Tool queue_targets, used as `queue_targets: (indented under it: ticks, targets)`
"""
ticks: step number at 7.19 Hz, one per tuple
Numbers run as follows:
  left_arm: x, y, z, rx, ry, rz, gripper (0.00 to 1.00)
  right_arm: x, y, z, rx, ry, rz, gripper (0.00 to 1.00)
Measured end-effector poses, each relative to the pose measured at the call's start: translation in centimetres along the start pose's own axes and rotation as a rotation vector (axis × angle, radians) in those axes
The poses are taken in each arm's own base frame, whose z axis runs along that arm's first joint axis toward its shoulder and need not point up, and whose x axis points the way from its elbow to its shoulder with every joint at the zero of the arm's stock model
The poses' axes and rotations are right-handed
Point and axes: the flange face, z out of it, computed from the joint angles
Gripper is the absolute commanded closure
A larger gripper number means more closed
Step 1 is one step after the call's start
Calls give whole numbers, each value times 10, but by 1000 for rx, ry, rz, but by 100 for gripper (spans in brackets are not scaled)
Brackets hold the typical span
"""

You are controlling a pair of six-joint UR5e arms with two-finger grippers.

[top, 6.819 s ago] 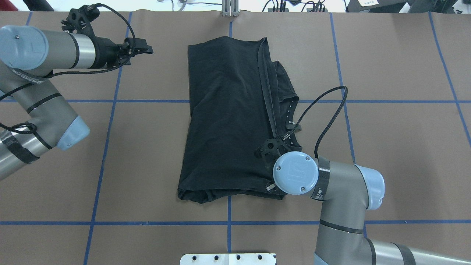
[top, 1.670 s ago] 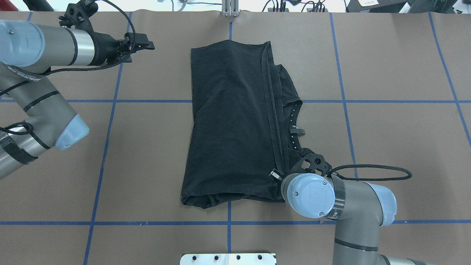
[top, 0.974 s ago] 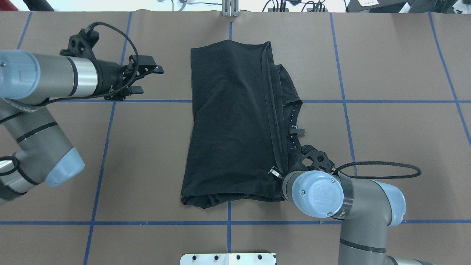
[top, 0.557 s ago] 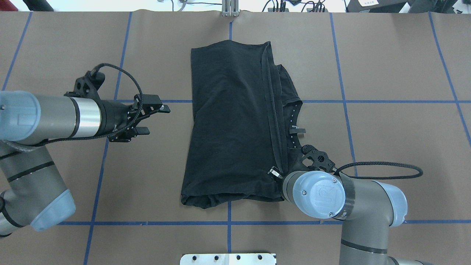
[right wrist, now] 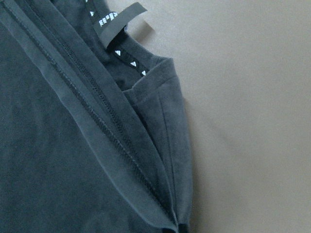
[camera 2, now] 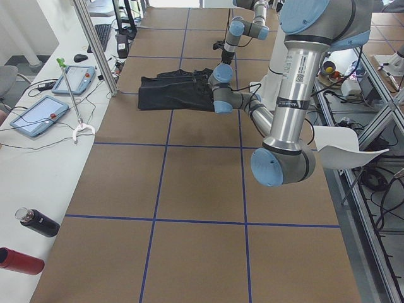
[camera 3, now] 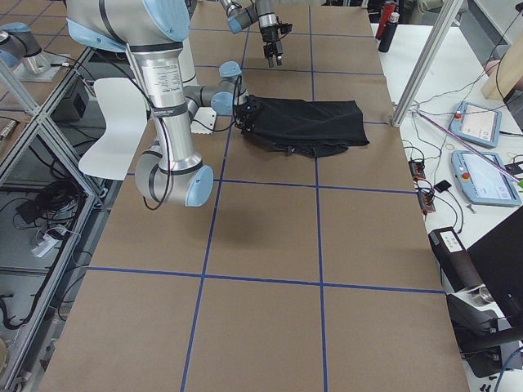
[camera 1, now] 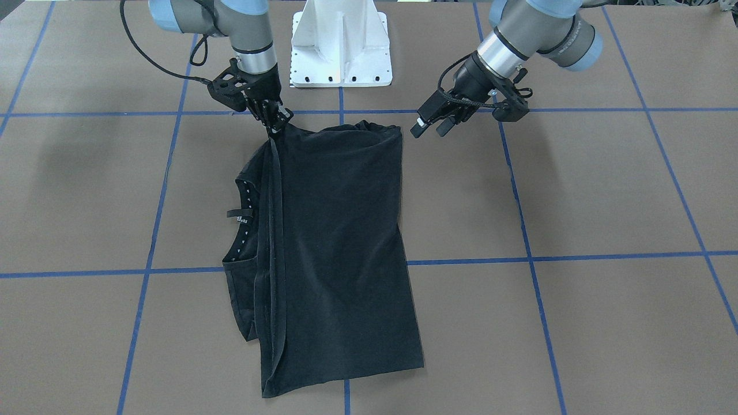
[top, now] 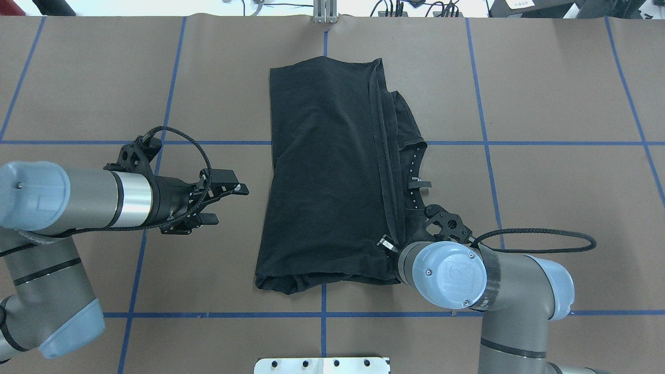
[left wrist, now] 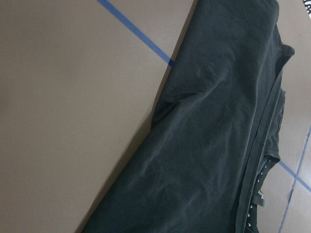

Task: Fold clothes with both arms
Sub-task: 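Move the left gripper down to the shirt's corner nearest the robot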

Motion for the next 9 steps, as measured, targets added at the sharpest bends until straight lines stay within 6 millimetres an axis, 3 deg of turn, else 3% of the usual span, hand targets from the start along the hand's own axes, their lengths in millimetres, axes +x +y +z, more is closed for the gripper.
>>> queue_targets:
  ticks: [4,6,9]
  targets:
    - [-31,56,39,-71,-72,-114,35,-2,1,-2,-2,-5,0,100]
    - [-40,70,65,-78,-105,-152,37,-3,2,-3,-4,-7,1,100]
    - [-49,68,89,-56,-131,-164,38,-3,2,-3,-5,-8,1,100]
